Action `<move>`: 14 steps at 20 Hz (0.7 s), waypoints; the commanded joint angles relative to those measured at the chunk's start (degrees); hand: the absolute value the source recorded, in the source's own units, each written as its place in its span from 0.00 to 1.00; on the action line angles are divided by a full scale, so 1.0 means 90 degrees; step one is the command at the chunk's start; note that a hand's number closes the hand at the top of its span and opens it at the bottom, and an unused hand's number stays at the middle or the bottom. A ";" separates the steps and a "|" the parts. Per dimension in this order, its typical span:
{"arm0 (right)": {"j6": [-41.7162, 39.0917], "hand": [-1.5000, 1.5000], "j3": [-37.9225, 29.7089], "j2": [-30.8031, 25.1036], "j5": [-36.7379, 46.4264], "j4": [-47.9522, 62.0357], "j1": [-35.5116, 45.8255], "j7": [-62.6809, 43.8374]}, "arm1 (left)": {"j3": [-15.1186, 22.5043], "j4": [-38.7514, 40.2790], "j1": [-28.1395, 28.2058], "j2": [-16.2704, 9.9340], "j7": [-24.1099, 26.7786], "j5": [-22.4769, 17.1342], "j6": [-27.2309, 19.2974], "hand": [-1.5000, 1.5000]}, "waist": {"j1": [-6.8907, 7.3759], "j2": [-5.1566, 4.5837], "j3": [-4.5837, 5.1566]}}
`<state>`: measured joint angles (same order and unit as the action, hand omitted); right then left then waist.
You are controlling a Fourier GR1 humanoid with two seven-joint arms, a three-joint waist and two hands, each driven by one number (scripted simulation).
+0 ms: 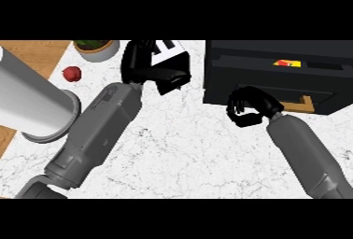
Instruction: Pick up the cup, place it into the drawer and close the drawer
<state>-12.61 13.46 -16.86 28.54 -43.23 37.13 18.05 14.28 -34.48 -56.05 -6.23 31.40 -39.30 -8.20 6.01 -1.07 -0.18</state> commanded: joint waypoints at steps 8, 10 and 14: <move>0.0457 1.00 -0.1360 -0.0660 -0.0513 0.1731 0.1757 0.0338 | 0.0098 -0.0656 0.0540 -0.0395 -0.0282 -0.0045 0.0481 0.00 | 0.0423 -0.0111 -0.0015; 0.0477 1.00 -0.1474 -0.0685 -0.0625 0.1735 0.1747 0.0276 | 0.0072 -0.0735 0.0718 -0.0638 -0.0226 -0.0046 0.0663 0.00 | 0.0546 -0.0113 -0.0011; 0.0097 1.00 -0.1567 -0.0912 -0.0785 0.1653 0.1933 0.0233 | 0.0149 -0.0825 0.0681 -0.0595 -0.0329 -0.0023 0.0716 0.00 | 0.0600 -0.0148 -0.0012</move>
<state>-16.38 4.55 -19.39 22.01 -31.54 44.57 24.50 15.22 -40.73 -50.14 -10.76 29.09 -39.64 -2.79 9.12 -1.47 -0.62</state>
